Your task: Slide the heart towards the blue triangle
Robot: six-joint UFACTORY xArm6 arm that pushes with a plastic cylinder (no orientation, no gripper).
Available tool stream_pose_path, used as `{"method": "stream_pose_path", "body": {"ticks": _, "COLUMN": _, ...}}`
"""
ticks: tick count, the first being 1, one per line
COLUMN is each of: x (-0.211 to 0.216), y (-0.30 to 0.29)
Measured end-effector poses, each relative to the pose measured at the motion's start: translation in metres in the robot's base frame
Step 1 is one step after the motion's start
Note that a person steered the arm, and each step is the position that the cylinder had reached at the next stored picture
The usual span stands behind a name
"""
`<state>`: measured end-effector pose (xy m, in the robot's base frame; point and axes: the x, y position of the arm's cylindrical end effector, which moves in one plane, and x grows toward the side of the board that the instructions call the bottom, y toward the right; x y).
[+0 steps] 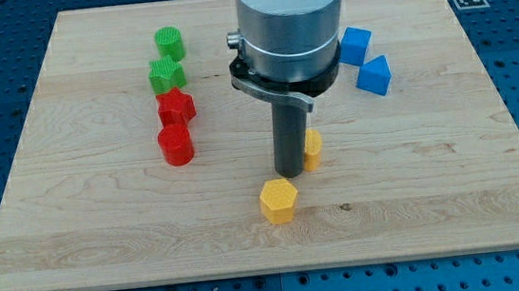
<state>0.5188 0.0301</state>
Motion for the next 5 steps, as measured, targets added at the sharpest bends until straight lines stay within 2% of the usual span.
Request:
{"method": "stream_pose_path", "body": {"ticks": 3, "x": -0.025, "y": 0.059}}
{"method": "stream_pose_path", "body": {"ticks": 5, "x": -0.033, "y": 0.059}}
